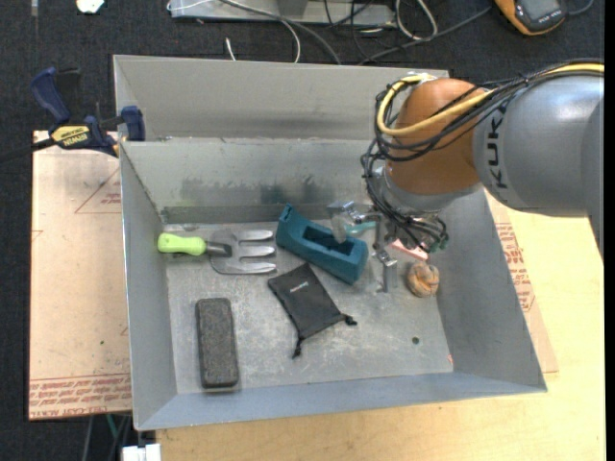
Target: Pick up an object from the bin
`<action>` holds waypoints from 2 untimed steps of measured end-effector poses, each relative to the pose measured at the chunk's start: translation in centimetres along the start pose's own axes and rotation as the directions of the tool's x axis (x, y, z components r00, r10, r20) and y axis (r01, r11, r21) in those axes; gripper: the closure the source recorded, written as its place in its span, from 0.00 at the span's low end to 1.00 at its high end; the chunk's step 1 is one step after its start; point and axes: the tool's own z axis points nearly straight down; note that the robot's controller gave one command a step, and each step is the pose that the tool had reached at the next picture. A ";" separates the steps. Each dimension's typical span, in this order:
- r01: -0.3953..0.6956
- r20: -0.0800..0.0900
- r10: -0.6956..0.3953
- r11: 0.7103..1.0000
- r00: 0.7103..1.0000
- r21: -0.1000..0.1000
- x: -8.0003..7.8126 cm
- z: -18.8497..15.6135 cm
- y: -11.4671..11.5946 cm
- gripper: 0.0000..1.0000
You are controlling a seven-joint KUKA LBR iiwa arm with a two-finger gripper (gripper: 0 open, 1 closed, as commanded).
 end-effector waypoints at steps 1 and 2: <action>0.154 -0.007 -0.154 0.988 0.988 -0.004 -1.8 2.8 1.5 0.00; 0.277 0.009 -0.277 0.961 0.961 0.006 -3.1 3.6 1.8 1.00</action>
Offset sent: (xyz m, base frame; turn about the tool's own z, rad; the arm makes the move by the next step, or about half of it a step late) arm 0.0168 0.0312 -0.0430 -0.2889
